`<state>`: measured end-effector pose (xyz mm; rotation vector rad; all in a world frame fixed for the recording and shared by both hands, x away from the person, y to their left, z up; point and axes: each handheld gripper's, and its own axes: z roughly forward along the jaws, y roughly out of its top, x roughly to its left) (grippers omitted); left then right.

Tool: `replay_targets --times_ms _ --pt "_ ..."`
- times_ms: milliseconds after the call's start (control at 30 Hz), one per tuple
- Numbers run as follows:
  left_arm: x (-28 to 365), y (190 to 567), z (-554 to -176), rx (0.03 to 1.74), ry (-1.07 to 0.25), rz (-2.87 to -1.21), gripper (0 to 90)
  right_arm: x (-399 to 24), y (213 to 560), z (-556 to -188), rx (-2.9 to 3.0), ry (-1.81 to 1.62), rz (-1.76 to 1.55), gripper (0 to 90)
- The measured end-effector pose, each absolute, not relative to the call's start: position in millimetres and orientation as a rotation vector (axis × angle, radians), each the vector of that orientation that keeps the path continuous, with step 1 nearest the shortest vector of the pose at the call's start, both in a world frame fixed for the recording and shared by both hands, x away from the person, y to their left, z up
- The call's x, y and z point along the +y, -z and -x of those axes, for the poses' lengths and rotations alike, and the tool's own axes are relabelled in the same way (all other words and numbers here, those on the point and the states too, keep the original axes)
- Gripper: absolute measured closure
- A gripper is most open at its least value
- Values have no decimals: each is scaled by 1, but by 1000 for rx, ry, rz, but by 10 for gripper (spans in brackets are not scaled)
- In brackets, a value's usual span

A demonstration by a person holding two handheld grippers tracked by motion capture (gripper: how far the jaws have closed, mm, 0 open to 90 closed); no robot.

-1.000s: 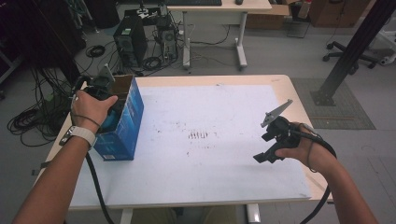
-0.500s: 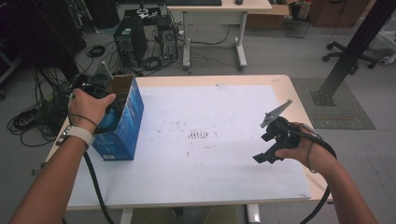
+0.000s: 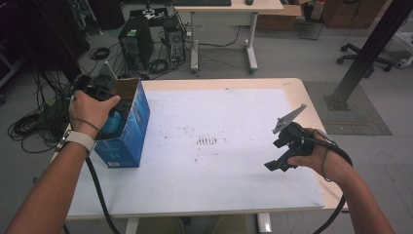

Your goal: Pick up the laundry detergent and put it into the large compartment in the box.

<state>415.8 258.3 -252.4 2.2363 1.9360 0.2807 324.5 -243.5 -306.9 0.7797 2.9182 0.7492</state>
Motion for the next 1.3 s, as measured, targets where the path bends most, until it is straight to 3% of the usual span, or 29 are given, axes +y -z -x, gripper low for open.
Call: replay_targets --times_ms 833,1300 --pt "238 203 -409 1769 -333 -2304 123 -246 301 -322 2908 -753 -784 123" --pt "221 177 -408 1664 -281 -2381 125 -246 300 -324 2909 -749 -783 123"
